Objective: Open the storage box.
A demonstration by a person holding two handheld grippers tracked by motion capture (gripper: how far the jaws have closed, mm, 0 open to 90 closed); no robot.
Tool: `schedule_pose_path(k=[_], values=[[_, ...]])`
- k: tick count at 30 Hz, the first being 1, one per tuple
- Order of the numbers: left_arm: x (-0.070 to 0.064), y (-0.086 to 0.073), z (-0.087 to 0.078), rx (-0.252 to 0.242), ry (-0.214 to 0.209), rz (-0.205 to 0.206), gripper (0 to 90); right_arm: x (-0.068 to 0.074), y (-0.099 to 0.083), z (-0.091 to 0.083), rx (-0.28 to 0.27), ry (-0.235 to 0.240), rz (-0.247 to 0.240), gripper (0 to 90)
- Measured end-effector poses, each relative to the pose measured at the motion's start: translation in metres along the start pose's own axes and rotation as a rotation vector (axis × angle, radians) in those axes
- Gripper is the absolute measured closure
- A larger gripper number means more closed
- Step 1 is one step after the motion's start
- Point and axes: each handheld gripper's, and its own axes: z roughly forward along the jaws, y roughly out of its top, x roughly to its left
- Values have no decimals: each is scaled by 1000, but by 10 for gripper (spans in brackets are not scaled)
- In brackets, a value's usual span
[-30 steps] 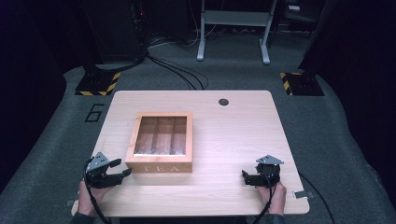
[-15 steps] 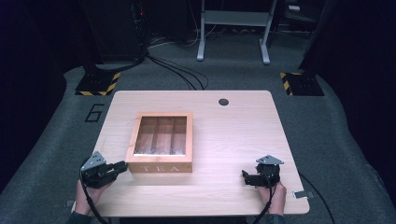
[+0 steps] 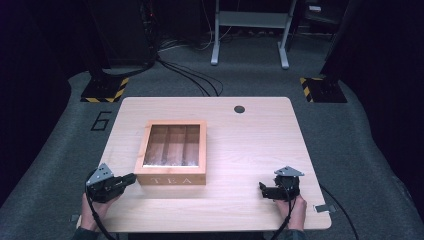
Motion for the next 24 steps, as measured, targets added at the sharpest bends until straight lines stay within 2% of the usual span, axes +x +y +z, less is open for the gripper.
schedule_pose_path(k=[13, 16, 19, 24], values=[[0, -3, 0, -47, -4, -7, 821, 0, 0, 0, 0, 1, 0, 67], [0, -1, -1, -43, -8, 3, 822, 0, 0, 0, 0, 1, 0, 67], [1, 3, -2, -59, -11, 2, 821, 0, 0, 0, 0, 1, 0, 68], [0, 8, -2, -76, 3, 7, 821, 0, 0, 0, 0, 2, 0, 68]])
